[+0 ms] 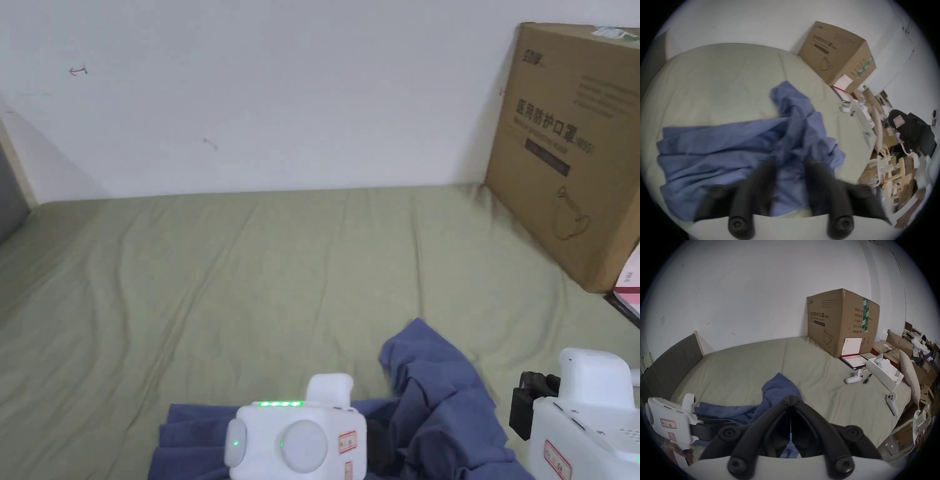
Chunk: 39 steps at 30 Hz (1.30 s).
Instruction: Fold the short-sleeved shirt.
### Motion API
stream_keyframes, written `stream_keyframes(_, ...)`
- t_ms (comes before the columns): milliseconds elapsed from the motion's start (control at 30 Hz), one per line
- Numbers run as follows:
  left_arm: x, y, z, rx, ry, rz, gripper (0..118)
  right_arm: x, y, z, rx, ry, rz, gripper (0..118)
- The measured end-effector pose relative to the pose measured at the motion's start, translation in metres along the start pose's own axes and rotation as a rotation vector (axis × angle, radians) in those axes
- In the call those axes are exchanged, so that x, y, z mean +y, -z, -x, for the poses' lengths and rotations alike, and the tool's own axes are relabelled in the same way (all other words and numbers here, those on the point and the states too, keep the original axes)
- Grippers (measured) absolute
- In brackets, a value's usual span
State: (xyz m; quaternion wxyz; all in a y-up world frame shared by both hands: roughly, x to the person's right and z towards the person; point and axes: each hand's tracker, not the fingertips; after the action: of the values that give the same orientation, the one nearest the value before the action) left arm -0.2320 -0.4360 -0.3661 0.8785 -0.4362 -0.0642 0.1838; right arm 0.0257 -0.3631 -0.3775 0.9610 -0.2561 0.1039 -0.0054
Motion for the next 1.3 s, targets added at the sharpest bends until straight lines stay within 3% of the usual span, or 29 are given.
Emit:
stream_keyframes(100, -0.027, -0.01, 0.03, 0.142, 0.019, 0.002, 0, -0.006, 0.006, 0.006, 0.009, -0.011, 0.021, 0)
stream_keyframes(300, -0.016, -0.034, 0.095, 0.237, -0.075, -0.015, 0, -0.016, 0.022, 0.019, 0.034, -0.021, 0.068, 0)
stream_keyframes(333, -0.005, -0.038, 0.106, 0.238, -0.079, -0.024, 10, -0.017, 0.026, 0.022, 0.035, -0.027, 0.075, 0)
stream_keyframes(367, 0.005, -0.041, 0.117, 0.246, -0.092, -0.036, 36, -0.017, 0.029, 0.023, 0.036, -0.032, 0.08, 0)
stream_keyframes(400, 0.018, -0.044, 0.13, 0.273, -0.12, -0.047, 52, -0.018, 0.033, 0.025, 0.039, -0.037, 0.087, 0)
stream_keyframes(467, 0.041, -0.042, 0.153, 0.312, -0.132, -0.062, 78, -0.02, 0.04, 0.028, 0.043, -0.042, 0.099, 0)
stream_keyframes(500, 0.052, -0.035, 0.166, 0.343, -0.141, -0.062, 83, -0.022, 0.042, 0.029, 0.044, -0.043, 0.106, 0)
stream_keyframes(567, 0.066, -0.023, 0.188, 0.419, -0.181, -0.029, 83, -0.024, 0.048, 0.03, 0.049, -0.05, 0.122, 0)
stream_keyframes(633, 0.072, -0.003, 0.205, 0.407, -0.204, 0.007, 82, -0.028, 0.052, 0.029, 0.045, -0.064, 0.132, 0)
stream_keyframes(733, 0.06, 0.03, 0.225, 0.394, -0.257, 0.128, 63, -0.031, 0.056, 0.025, 0.034, -0.075, 0.145, 0)
stream_keyframes(767, 0.055, 0.038, 0.226, 0.41, -0.248, 0.15, 62, -0.032, 0.057, 0.023, 0.03, -0.072, 0.151, 0)
stream_keyframes(800, 0.05, 0.043, 0.226, 0.438, -0.209, 0.102, 56, -0.033, 0.059, 0.02, 0.023, -0.07, 0.157, 0)
stream_keyframes(833, 0.053, 0.036, 0.218, 0.432, -0.207, 0.076, 41, -0.034, 0.06, 0.018, 0.016, -0.068, 0.163, 0)
stream_keyframes(867, 0.051, 0.028, 0.212, 0.446, -0.204, 0.065, 12, -0.036, 0.062, 0.015, 0.009, -0.065, 0.168, 0)
stream_keyframes(967, 0.057, 0.025, 0.212, 0.46, -0.239, 0.036, 9, -0.037, 0.067, 0.006, 0.004, -0.044, 0.185, 0)
stream_keyframes(1100, 0.058, 0.014, 0.202, 0.453, -0.174, 0.035, 9, -0.025, 0.083, -0.009, 0.027, -0.025, 0.193, 0)
stream_keyframes(1200, 0.06, 0.017, 0.208, 0.449, -0.161, 0.013, 9, 0.001, 0.118, -0.026, 0.13, 0.03, 0.256, 0)
stream_keyframes(1233, 0.06, 0.018, 0.207, 0.44, -0.162, -0.005, 9, 0.011, 0.137, -0.031, 0.162, 0.045, 0.32, 4)
stream_keyframes(1267, 0.062, 0.015, 0.214, 0.433, -0.162, -0.019, 9, 0.016, 0.154, -0.035, 0.199, 0.046, 0.362, 24)
stream_keyframes(1300, 0.053, 0.005, 0.225, 0.429, -0.158, -0.027, 9, 0.022, 0.176, -0.041, 0.213, 0.049, 0.37, 51)
